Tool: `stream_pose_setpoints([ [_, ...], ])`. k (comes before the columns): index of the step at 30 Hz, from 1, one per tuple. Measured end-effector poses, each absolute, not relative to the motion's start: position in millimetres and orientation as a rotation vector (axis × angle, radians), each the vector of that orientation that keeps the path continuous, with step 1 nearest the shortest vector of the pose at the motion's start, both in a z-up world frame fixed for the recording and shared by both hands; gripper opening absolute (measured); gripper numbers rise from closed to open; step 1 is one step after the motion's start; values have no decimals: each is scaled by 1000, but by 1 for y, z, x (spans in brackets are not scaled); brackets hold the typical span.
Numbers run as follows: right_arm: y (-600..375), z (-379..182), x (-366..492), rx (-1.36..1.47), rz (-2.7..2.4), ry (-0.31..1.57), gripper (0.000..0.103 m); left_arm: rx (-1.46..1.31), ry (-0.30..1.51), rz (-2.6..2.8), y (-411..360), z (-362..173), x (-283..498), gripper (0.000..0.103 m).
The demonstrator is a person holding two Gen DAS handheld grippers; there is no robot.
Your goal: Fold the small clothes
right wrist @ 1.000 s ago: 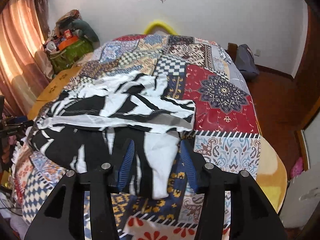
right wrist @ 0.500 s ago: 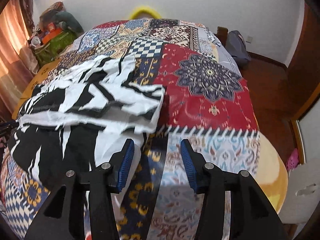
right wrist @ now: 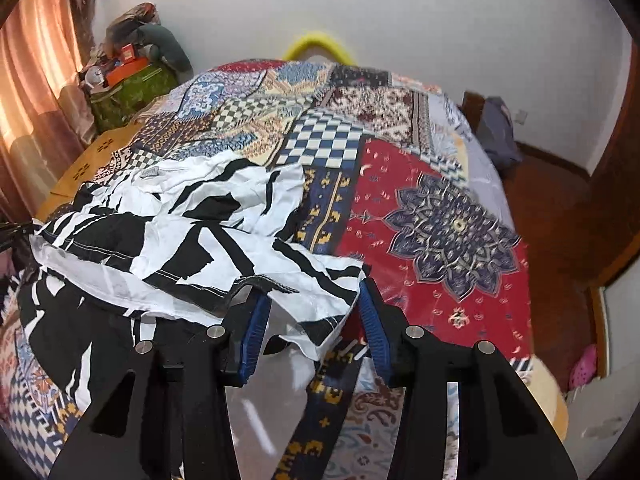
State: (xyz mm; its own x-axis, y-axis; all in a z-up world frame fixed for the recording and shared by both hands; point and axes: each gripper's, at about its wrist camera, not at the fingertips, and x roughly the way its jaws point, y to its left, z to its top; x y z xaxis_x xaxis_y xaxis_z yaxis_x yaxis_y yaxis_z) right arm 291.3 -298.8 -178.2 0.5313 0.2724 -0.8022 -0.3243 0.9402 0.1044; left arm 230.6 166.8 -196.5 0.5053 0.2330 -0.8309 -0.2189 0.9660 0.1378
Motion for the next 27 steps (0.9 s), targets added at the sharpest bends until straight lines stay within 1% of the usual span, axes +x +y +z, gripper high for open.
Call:
stream_pose_setpoints([
  [2, -302, -184, 294, -25, 348, 965, 25, 8, 995, 279, 169, -193, 231, 2],
  [3, -304, -187, 294, -2, 342, 975, 9, 7, 992, 282, 169, -192, 231, 2],
  [6, -310, -188, 294, 53, 341, 987, 6, 15, 975, 286, 169, -185, 232, 2],
  [10, -314, -164, 297, 72, 370, 951, 5, 5, 943, 282, 173, -167, 240, 2],
  [15, -319, -143, 322, 79, 357, 920, 4, -74, 926, 299, 191, -150, 267, 2],
  [21, -322, -157, 360, 100, 316, 977, 4, -161, 980, 326, 216, -162, 305, 2],
  [27, -319, -171, 387, 112, 334, 1036, 4, -174, 1035, 344, 227, -183, 336, 2],
])
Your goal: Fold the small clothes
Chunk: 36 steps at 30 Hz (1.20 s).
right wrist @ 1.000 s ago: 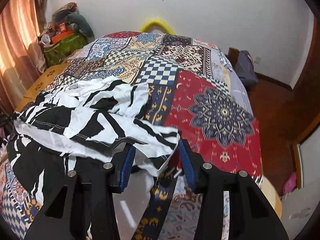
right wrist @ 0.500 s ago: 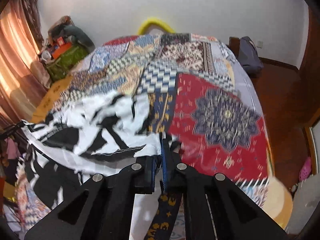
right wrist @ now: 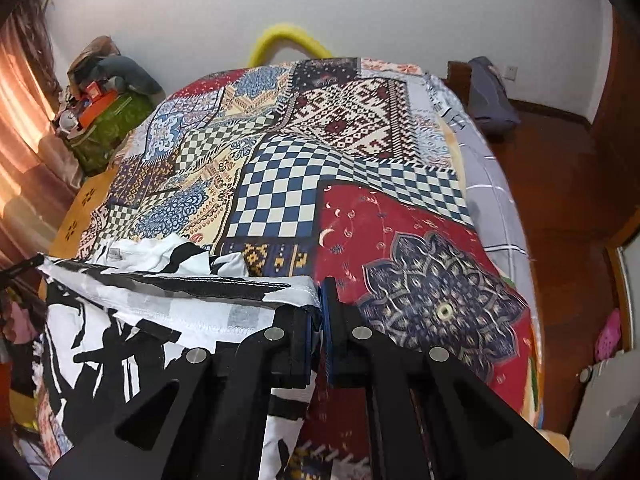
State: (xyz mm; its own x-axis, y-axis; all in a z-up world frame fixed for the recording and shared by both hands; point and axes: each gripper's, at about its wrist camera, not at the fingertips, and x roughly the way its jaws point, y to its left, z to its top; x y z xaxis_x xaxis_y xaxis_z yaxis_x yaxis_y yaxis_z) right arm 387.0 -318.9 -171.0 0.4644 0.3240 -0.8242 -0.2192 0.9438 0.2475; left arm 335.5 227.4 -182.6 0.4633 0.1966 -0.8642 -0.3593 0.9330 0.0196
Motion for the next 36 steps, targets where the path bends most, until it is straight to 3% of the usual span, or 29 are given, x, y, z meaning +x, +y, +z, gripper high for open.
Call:
stream_pose_setpoints([
  [5, -327, -175, 410, 237, 431, 1120, 5, -208, 1116, 312, 237, -204, 361, 3],
  [8, -329, -165, 418, 279, 444, 1119, 17, -223, 1120, 296, 238, -206, 368, 7],
  [10, -325, -156, 418, 256, 435, 1097, 27, -223, 1108, 299, 237, -202, 371, 16],
  [12, -321, -145, 415, 246, 445, 1060, 34, -204, 1082, 307, 233, -194, 372, 34],
  [13, -321, -141, 414, 256, 446, 1045, 40, -184, 1069, 310, 230, -190, 372, 37],
  [20, -302, -118, 390, 164, 410, 950, 41, -66, 992, 243, 196, -157, 352, 65],
  [29, -319, -97, 385, 303, 403, 887, 43, 84, 1038, 64, 121, -177, 333, 74],
  [36, -340, -124, 395, 393, 436, 1054, 46, 155, 1155, 67, 99, -237, 339, 78],
])
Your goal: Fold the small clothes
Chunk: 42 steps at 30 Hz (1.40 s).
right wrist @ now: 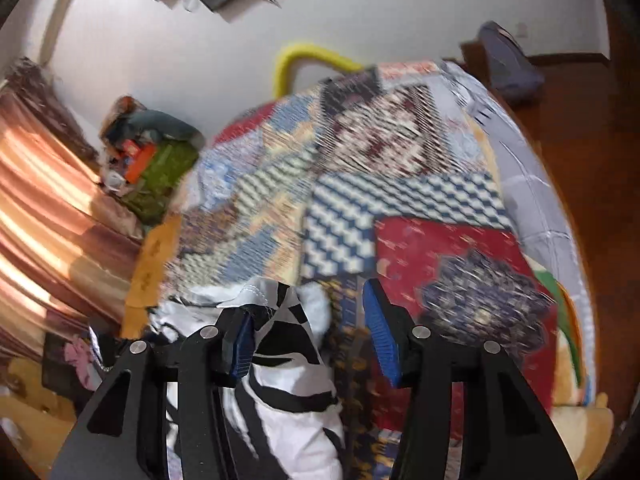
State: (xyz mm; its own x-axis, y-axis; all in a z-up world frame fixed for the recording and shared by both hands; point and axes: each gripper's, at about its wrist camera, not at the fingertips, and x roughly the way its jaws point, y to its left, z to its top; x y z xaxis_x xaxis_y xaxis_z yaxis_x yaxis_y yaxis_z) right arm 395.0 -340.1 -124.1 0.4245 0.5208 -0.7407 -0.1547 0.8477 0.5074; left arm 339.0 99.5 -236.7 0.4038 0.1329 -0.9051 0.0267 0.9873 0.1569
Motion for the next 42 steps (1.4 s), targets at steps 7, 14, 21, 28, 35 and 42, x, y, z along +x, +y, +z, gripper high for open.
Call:
stream_pose_setpoints([
  [7, -349, -145, 391, 371, 454, 1140, 46, 145, 1148, 90, 104, -241, 338, 85],
  [14, -319, -142, 389, 230, 468, 1167, 60, 200, 1096, 52, 78, -218, 350, 85],
  [21, -290, -126, 373, 132, 492, 1041, 60, 242, 1092, 30, 51, -219, 379, 85],
  [28, -232, -148, 363, -22, 572, 1039, 60, 151, 1086, 115, 74, -219, 405, 85],
  [35, -216, -187, 380, -111, 463, 1035, 60, 84, 1095, 270, 142, -224, 408, 85],
  [42, -253, -177, 394, -122, 262, 971, 60, 7, 1069, 276, 178, -210, 382, 85],
])
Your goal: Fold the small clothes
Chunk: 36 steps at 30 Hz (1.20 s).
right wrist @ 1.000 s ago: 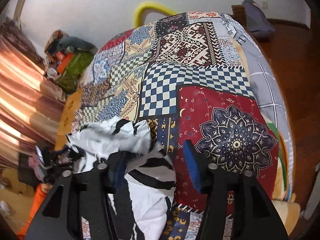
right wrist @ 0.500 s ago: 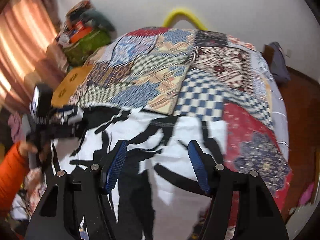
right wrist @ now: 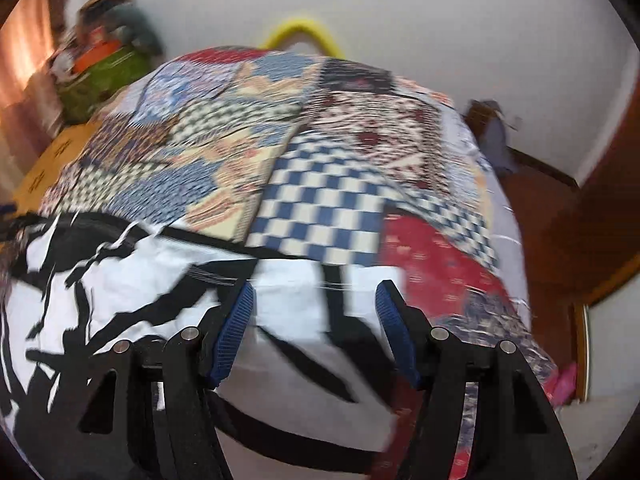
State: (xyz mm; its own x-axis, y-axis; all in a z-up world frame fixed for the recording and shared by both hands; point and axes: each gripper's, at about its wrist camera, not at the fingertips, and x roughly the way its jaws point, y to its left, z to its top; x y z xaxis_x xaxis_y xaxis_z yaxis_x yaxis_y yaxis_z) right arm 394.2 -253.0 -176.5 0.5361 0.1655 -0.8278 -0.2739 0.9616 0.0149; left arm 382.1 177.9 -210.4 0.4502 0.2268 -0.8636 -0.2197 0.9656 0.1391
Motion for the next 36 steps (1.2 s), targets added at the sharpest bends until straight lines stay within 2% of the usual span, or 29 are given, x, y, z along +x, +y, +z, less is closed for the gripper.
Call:
stream_pose_setpoints([
  [5, -250, -145, 367, -59, 351, 904, 60, -65, 1002, 178, 165, -181, 360, 85],
  [10, -200, -138, 340, -101, 501, 903, 60, -21, 977, 55, 114, -168, 342, 85],
  [17, -152, -175, 314, -206, 588, 989, 60, 79, 1083, -12, 66, -211, 326, 85],
  [20, -151, -192, 307, -259, 571, 1034, 60, 128, 1133, 19, 66, -234, 317, 85],
  [24, -170, -198, 291, -316, 522, 1024, 65, 137, 1109, 35, 78, -235, 297, 90],
  [36, -249, -202, 253, -191, 378, 1080, 76, 34, 1123, 133, 132, -243, 239, 93],
])
